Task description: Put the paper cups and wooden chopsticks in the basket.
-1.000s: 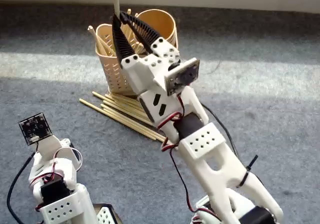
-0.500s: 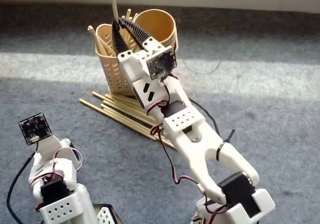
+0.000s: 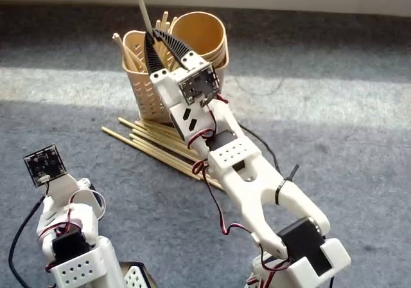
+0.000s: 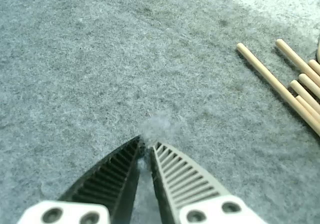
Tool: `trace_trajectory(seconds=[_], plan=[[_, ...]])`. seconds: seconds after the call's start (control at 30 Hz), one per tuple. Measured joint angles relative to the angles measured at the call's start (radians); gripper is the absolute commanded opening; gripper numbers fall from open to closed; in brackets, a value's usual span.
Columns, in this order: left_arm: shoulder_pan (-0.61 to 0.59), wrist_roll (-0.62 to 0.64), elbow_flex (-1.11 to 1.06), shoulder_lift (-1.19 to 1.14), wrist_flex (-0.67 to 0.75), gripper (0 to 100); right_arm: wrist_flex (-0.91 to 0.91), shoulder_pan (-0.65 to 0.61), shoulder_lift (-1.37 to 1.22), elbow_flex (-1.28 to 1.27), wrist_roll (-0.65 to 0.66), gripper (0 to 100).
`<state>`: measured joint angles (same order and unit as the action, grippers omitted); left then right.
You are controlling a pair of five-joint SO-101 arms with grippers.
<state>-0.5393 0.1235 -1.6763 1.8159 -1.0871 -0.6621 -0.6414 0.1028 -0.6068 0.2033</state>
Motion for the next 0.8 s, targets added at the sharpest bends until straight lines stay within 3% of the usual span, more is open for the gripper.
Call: trace_trajectory(seconds=[0.43,0.8], plan=[[0.000,0.000,0.000,0.000,0.000,1,0.130,0.000,0.011,0.000,-0.031,12.4],[0.000,0.000,0.000,0.000,0.000,1,0.559,-0.034,0.261,0.000,-0.031,12.4]])
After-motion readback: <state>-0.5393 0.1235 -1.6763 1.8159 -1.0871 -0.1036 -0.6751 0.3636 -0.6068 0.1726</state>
